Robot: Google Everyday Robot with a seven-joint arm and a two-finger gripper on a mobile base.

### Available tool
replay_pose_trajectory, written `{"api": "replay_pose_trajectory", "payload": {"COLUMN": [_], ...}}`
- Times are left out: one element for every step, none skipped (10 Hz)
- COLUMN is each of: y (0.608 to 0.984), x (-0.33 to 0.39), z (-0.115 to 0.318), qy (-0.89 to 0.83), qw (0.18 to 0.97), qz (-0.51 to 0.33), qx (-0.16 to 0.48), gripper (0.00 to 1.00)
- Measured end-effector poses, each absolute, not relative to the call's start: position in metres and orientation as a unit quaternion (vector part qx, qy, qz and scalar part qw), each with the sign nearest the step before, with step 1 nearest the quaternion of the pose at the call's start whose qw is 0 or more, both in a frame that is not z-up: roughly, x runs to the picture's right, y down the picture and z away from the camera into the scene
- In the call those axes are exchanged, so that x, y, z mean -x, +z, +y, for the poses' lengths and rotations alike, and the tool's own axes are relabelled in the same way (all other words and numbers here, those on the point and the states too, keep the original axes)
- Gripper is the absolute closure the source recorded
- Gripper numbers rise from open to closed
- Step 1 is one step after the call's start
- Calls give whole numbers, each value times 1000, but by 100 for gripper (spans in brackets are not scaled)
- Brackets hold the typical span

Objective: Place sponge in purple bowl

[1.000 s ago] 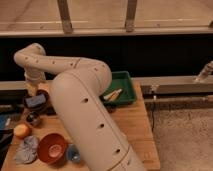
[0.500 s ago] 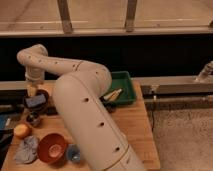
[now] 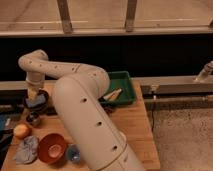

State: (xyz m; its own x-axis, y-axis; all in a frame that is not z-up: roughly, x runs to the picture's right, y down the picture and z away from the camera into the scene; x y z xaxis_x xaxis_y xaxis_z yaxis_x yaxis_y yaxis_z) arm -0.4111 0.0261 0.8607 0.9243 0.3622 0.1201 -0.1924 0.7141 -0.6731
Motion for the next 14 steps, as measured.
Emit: {"api": "replay_pose_trajectory", "payload": {"y": [863, 865, 867, 871, 875, 883, 890, 897, 902, 910, 914, 918, 921, 923], "x": [412, 413, 416, 420, 423, 426, 429, 431, 431, 431, 431, 431, 432, 432], "z": [28, 29, 31, 33, 35, 38, 39, 39, 38, 37, 36, 38, 41, 44], "qy": [150, 149, 147, 144, 140, 137, 134, 131, 130, 128, 127, 125, 122, 121], "qw": [917, 916, 915, 914, 912, 909, 907, 906, 906, 905, 904, 902, 901, 898], "qz": [-123, -125, -127, -130, -132, -135, -137, -138, -140, -141, -142, -142, -141, -141], "qx": [349, 350, 353, 357, 362, 369, 374, 377, 378, 381, 383, 388, 393, 399], "gripper": [38, 38, 38, 38, 38, 38, 38, 38, 38, 38, 38, 38, 38, 38]}}
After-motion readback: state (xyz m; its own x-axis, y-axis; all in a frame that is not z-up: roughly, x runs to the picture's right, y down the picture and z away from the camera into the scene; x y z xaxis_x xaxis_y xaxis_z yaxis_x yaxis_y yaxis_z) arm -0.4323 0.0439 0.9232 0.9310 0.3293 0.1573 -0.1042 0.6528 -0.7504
